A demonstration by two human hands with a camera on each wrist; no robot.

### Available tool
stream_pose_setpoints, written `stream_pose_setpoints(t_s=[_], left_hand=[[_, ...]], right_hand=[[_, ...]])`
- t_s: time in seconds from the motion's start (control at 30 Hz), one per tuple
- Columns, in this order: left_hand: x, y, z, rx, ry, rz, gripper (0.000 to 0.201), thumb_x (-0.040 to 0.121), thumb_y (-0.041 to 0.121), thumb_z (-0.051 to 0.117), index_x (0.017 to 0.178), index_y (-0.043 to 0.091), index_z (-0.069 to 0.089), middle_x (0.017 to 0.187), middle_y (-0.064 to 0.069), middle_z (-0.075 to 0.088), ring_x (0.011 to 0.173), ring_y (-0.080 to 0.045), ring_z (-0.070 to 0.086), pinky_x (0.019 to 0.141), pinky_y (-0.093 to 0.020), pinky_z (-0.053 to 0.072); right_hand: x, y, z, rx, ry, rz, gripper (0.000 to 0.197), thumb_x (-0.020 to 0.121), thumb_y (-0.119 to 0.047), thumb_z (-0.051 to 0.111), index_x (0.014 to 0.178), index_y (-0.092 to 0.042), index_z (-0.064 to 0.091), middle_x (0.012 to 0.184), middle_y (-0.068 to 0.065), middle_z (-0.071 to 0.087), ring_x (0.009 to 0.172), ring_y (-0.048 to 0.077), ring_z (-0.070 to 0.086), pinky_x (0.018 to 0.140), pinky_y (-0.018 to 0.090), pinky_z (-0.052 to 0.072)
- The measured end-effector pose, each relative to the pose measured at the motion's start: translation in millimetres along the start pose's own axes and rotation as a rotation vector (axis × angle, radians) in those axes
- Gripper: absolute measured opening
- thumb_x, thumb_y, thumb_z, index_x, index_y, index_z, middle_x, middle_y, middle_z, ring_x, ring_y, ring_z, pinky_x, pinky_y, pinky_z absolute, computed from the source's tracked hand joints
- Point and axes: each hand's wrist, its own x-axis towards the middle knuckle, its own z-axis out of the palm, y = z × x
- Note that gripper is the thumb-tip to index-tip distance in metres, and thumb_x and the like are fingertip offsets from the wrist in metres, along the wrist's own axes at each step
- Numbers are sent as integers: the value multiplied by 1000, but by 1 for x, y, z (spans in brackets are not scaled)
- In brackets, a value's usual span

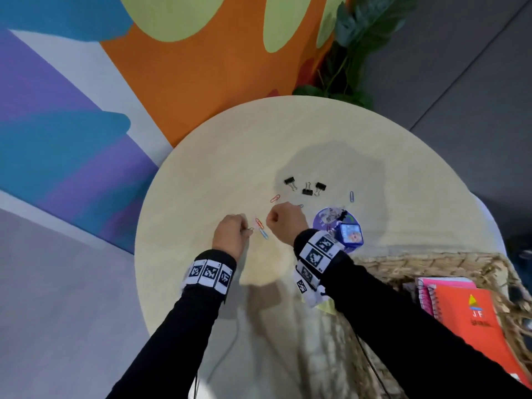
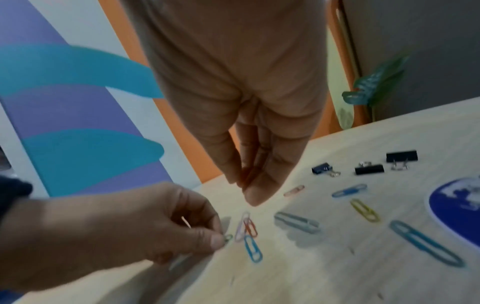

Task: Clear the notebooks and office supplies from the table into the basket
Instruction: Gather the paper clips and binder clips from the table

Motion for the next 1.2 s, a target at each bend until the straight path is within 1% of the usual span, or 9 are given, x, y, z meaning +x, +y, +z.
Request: stream_pose_setpoints(t_s=[0.17, 0.4, 0.6, 0.67, 0.73, 0.9, 1.0, 1.07, 1.2], left_hand=[[3, -7, 3, 28, -50, 57, 8, 83, 9, 58, 80, 3, 63, 92, -16, 64, 88, -31, 61, 75, -32, 43], [-5, -15, 5, 2, -26, 123, 14, 81, 0, 50, 74, 13, 52, 84, -8, 54, 79, -26, 55, 70, -31, 44], [-4, -13, 4, -52, -47, 92, 12, 83, 1, 50, 74, 10, 52, 87, -13, 56, 82, -33, 58, 70, -38, 47], [-5, -10, 0, -9, -42, 87, 6, 85, 4, 53, 83, 5, 59, 91, -13, 57, 87, -28, 58, 75, -36, 46], [-6, -8, 1, -5, -22, 89, 7, 85, 3, 52, 80, 5, 57, 88, -11, 55, 86, -29, 57, 73, -35, 46], [-11, -6, 2, 29, 8, 61, 12, 82, -2, 49, 80, 2, 61, 91, -14, 62, 85, -30, 57, 71, -31, 42], [-9, -2, -1, 51, -6, 54, 9, 81, -1, 55, 81, 2, 63, 97, -20, 63, 92, -35, 59, 80, -34, 44], [-9, 1, -4, 56, -29, 27, 8, 83, 2, 57, 83, 5, 64, 101, -22, 64, 98, -36, 59, 84, -34, 43], [-15, 11, -14, 35, -29, 11, 12, 85, 4, 58, 88, -1, 68, 101, -24, 68, 99, -38, 62, 85, -35, 45]], right_hand=[[23, -1, 22, -69, -20, 60, 29, 94, -13, 44, 98, 1, 68, 105, 18, 70, 104, 33, 63, 83, 36, 50], [48, -2, 47, -72, -31, 143, 21, 89, -18, 59, 95, 0, 68, 99, 18, 71, 98, 33, 65, 82, 35, 52], [56, -8, 45, -92, -87, 217, 28, 86, -18, 61, 63, -8, 49, 67, 11, 52, 96, 33, 64, 73, 31, 45], [57, -7, 43, -73, -98, 215, 20, 87, -21, 62, 79, -3, 61, 86, 14, 65, 106, 33, 63, 83, 34, 50], [56, -8, 43, -92, -94, 209, 32, 89, -27, 60, 105, 2, 62, 112, 18, 66, 112, 33, 60, 88, 36, 49], [38, -20, 31, -61, -83, 178, 29, 91, -20, 58, 110, 3, 60, 118, 19, 64, 112, 33, 60, 90, 34, 49], [12, -20, -13, 28, -23, 105, 14, 87, -18, 61, 81, -5, 61, 93, 18, 69, 95, 30, 63, 75, 32, 50], [-20, -11, -55, 65, 55, 47, 28, 84, -17, 63, 62, 0, 60, 68, 14, 64, 74, 27, 60, 59, 29, 46], [-103, 38, -119, 152, 154, 35, 13, 79, -13, 68, 78, 0, 70, 68, 6, 64, 59, 14, 52, 57, 23, 43]])
